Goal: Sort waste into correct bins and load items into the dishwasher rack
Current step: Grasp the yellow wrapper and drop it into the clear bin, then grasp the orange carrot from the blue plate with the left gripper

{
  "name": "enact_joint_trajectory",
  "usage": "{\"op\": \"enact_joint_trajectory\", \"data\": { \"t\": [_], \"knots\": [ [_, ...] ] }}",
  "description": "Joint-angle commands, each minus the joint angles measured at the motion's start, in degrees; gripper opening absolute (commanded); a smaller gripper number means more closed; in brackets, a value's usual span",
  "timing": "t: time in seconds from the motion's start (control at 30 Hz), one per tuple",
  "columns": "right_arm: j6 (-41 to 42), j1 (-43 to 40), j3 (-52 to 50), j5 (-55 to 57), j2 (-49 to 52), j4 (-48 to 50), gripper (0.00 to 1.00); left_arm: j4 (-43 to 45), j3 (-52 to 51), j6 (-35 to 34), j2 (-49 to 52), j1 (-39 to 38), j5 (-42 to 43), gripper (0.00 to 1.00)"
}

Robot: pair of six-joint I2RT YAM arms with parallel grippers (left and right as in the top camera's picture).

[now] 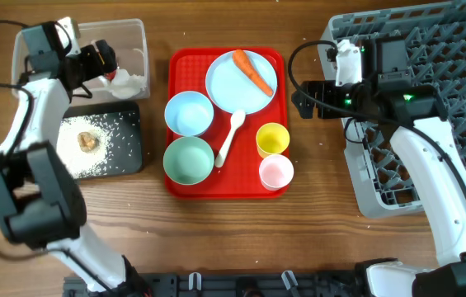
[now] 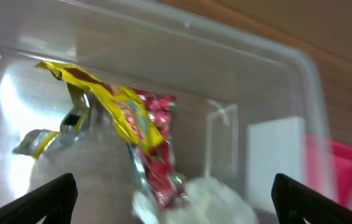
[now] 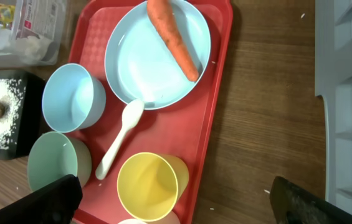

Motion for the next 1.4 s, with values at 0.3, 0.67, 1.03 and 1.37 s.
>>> {"op": "enact_joint_trajectory", "data": {
  "t": [0.3,0.67,1.03,1.37],
  "knots": [
    [0.66,0.17,1.18,0.39,0.24,4.17,0.99,-10.6,3.08,-4.63,-17.44,-18.58,0.35,0.95],
    [0.79,0.17,1.22,0.42,-2.12,3.8,0.99,-11.32,13.16,-12.02,-4.31,-36.83,-10.6,0.85],
    [0.57,0.17,1.22,0.44,-5.05,-0.33,1.0,-38.88,57.11,-14.6,30.25,-38.69,-7.61,0.94],
    [0.61,0.17,1.2,0.63,-5.05,-0.63,1.0,-29.97,57.11,-26.05,40.87,-39.06,-7.34,0.9]
  ]
}}
